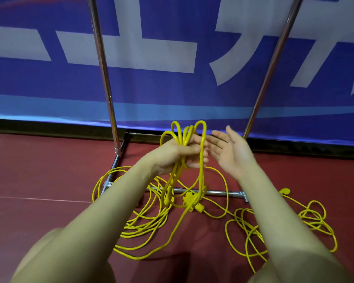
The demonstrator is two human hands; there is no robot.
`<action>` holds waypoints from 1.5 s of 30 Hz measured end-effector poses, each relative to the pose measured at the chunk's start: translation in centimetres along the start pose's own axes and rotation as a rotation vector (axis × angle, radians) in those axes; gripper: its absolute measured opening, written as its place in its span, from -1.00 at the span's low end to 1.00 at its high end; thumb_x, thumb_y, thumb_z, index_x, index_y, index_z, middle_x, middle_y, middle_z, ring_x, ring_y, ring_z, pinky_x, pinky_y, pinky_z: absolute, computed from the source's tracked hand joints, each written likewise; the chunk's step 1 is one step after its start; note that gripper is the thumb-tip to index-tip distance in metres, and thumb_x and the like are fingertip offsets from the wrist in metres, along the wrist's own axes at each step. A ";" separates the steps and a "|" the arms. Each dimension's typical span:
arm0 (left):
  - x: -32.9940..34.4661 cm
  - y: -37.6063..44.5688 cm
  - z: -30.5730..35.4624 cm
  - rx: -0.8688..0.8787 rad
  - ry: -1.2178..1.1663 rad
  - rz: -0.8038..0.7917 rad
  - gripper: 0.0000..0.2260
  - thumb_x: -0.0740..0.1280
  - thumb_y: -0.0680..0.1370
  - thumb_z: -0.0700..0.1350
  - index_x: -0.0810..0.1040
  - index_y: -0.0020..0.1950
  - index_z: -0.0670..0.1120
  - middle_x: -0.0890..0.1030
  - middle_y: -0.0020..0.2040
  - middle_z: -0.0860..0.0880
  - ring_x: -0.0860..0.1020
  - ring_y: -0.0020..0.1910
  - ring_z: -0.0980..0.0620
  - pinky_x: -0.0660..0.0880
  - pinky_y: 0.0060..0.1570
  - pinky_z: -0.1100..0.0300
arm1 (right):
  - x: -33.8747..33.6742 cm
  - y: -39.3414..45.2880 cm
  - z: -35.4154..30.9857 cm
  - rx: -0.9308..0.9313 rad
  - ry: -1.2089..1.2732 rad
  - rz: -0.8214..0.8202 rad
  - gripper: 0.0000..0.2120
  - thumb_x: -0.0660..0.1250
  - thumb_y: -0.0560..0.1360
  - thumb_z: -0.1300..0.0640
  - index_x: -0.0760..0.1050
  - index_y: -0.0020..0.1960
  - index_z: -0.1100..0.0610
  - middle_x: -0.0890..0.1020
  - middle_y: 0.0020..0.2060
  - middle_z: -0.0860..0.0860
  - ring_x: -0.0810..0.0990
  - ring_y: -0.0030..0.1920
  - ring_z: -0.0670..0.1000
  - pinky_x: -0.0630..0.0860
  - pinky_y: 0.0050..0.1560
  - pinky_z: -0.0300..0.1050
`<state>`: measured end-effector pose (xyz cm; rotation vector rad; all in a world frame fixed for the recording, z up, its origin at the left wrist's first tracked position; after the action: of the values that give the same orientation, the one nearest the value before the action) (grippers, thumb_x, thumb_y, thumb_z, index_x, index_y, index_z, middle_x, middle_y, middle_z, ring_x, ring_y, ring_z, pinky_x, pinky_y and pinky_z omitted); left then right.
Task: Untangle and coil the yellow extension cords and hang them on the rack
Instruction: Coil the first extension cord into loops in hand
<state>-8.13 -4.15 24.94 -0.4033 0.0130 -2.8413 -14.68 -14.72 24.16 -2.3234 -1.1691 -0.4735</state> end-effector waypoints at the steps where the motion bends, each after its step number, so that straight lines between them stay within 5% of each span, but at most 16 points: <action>1: -0.3 0.0 0.4 0.029 -0.068 0.042 -0.85 0.15 0.59 -0.30 0.48 0.01 -0.13 0.64 -0.24 0.00 0.66 -0.20 0.05 0.62 -0.15 0.16 | -0.1 0.1 0.5 0.026 -0.061 -0.003 -0.64 0.05 0.62 -0.06 0.45 0.01 0.21 0.61 -0.11 0.13 0.61 -0.14 0.04 0.52 -0.14 -0.15; 7: -4.0 -0.3 3.3 0.254 -0.486 0.366 -0.84 0.14 0.60 -0.30 0.49 -0.01 -0.13 0.64 -0.31 -0.04 0.66 -0.27 0.03 0.63 -0.21 0.12 | 1.5 -0.8 3.0 0.175 -0.461 -0.294 -0.56 0.03 0.60 -0.10 0.52 -0.05 0.21 0.67 -0.20 0.11 0.63 -0.13 0.05 0.53 -0.07 -0.13; 12: -5.6 -0.9 3.8 0.306 -0.562 0.451 -0.86 0.16 0.61 -0.28 0.51 0.01 -0.15 0.66 -0.26 -0.06 0.67 -0.22 0.02 0.63 -0.17 0.09 | 2.6 -1.2 2.6 -0.052 -0.607 -0.384 -0.92 0.25 0.51 0.23 0.51 -0.05 0.21 0.58 -0.35 0.00 0.55 -0.29 -0.01 0.51 -0.16 -0.12; 16: -6.2 -1.3 3.5 0.181 -0.449 0.417 -0.82 0.12 0.63 -0.20 0.50 0.08 -0.18 0.67 -0.09 -0.11 0.68 -0.17 0.00 0.63 -0.23 0.12 | 2.3 -0.9 0.7 -0.213 -0.520 -0.226 -0.83 0.12 0.62 0.21 0.49 -0.03 0.15 0.38 -0.48 -0.03 0.29 -0.55 -0.10 0.23 -0.54 -0.30; 20: -5.9 -1.3 2.5 0.028 -0.151 0.371 -0.76 0.08 0.65 -0.14 0.51 0.10 -0.17 0.63 -0.37 -0.01 0.35 -0.63 0.16 0.30 -0.58 0.36 | 1.2 -0.4 -0.8 -0.226 -0.389 -0.136 -0.80 0.09 0.64 0.16 0.48 0.01 0.15 0.31 -0.51 -0.02 0.17 -0.63 -0.15 0.09 -0.57 -0.37; 22: -5.4 -1.1 1.9 -0.014 -0.046 0.321 -0.74 0.07 0.65 -0.12 0.53 0.05 -0.18 0.57 -0.44 0.00 0.23 -0.67 0.16 0.21 -0.59 0.37 | 0.9 -0.3 -1.0 -0.179 -0.262 -0.126 -0.80 0.07 0.63 0.20 0.47 0.03 0.21 0.32 -0.50 -0.02 0.18 -0.61 -0.15 0.09 -0.59 -0.37; 24: -4.8 -1.0 1.2 -0.042 0.029 0.288 -0.74 0.09 0.65 -0.13 0.55 0.01 -0.19 0.61 -0.39 -0.02 0.34 -0.64 0.14 0.28 -0.58 0.32 | 1.0 -0.4 -1.4 -0.148 -0.072 -0.133 -0.80 0.06 0.61 0.24 0.46 0.03 0.25 0.34 -0.49 -0.03 0.21 -0.60 -0.15 0.10 -0.61 -0.35; 27: -3.5 -0.7 0.1 -0.071 -0.019 0.230 -0.77 0.11 0.64 -0.18 0.55 0.01 -0.19 0.69 -0.22 -0.09 0.65 -0.32 0.07 0.59 -0.31 0.24 | 1.7 -0.5 -1.8 -0.128 0.196 -0.177 -0.84 0.08 0.57 0.26 0.43 -0.02 0.23 0.37 -0.49 -0.04 0.27 -0.56 -0.14 0.19 -0.59 -0.34; 32: -1.5 0.0 -1.9 -0.102 -0.046 0.101 -0.77 0.09 0.63 -0.25 0.54 0.08 -0.19 0.69 -0.06 -0.06 0.65 -0.04 0.05 0.50 0.12 0.17 | 2.3 -0.5 -2.3 -0.168 0.380 -0.194 -0.85 0.07 0.57 0.31 0.39 -0.09 0.20 0.50 -0.42 0.01 0.45 -0.47 -0.08 0.43 -0.45 -0.26; 38: 0.7 0.2 -3.2 -0.160 0.046 -0.049 -0.75 0.10 0.62 -0.29 0.56 0.05 -0.12 0.69 -0.06 0.01 0.64 0.01 0.08 0.41 0.23 0.18 | 1.7 0.2 -2.2 -0.209 0.463 -0.114 -0.80 0.05 0.61 0.28 0.37 -0.13 0.14 0.61 -0.31 0.05 0.60 -0.32 -0.03 0.45 -0.22 -0.18; 45: 1.9 0.4 -3.3 -0.106 0.085 -0.147 -0.77 0.22 0.52 -0.17 0.51 0.15 -0.09 0.62 0.12 -0.03 0.57 0.16 0.02 0.29 0.36 -0.03 | 0.8 0.9 -2.8 -0.283 0.473 -0.091 -0.74 0.03 0.63 0.26 0.34 -0.19 0.09 0.69 -0.21 0.08 0.69 -0.17 0.00 0.51 -0.10 -0.19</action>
<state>-10.66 -5.16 22.27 -0.3168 0.1572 -3.0104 -13.72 -16.24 26.59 -2.2055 -1.0243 -1.2144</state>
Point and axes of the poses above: each hand's wrist, its own y-axis towards the middle knuckle, its own x-axis out of the palm, z = x × y, the point moved 6 cm from there along y, towards the middle knuckle
